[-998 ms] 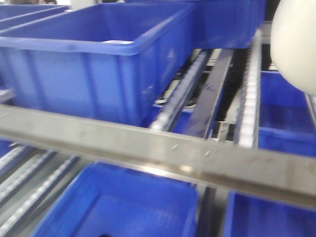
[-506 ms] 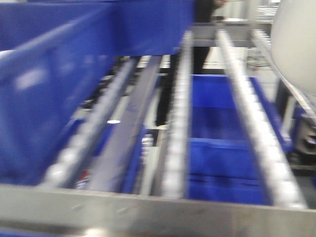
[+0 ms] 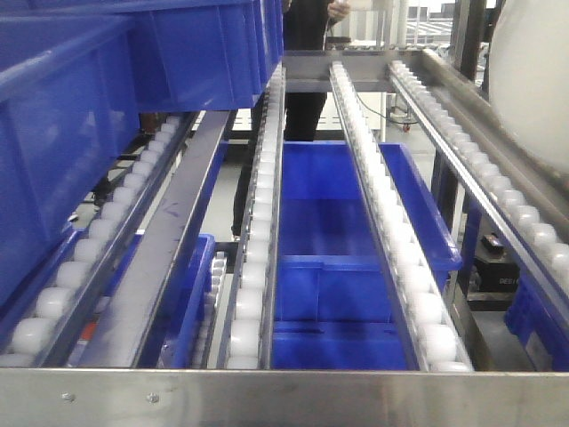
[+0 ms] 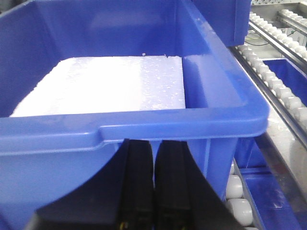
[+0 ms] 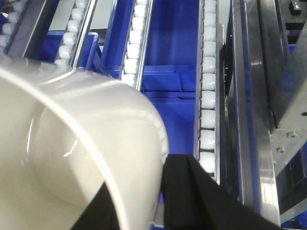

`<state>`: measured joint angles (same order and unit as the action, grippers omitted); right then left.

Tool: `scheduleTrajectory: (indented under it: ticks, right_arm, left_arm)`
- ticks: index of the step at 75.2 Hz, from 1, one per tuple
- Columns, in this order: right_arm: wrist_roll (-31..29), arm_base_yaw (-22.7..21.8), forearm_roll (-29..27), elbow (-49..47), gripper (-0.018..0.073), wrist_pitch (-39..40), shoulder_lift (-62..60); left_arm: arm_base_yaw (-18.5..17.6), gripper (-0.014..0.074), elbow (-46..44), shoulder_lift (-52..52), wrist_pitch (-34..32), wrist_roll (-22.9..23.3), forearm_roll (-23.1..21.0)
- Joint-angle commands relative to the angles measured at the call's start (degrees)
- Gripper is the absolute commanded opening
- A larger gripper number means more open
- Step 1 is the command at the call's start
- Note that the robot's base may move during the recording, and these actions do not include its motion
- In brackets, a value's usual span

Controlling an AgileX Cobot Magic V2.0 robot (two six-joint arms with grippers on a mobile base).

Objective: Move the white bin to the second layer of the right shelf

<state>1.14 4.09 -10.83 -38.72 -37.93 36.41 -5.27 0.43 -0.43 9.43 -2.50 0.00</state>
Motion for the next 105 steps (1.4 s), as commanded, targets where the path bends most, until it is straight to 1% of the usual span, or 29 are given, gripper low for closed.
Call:
scheduleTrajectory:
  ticks: [1, 105]
  right_arm:
    - [-0.20, -0.26, -0.93, -1.65, 0.0056, 4.89, -0.05]
    - [-0.20, -0.26, -0.92, -1.65, 0.0056, 4.64, -0.26]
  left_arm:
    - [-0.33, 0.0085, 2.11, -0.80, -5.00, 0.30, 0.00]
    - [-0.33, 0.0085, 2.11, -0.80, -5.00, 0.30, 0.00]
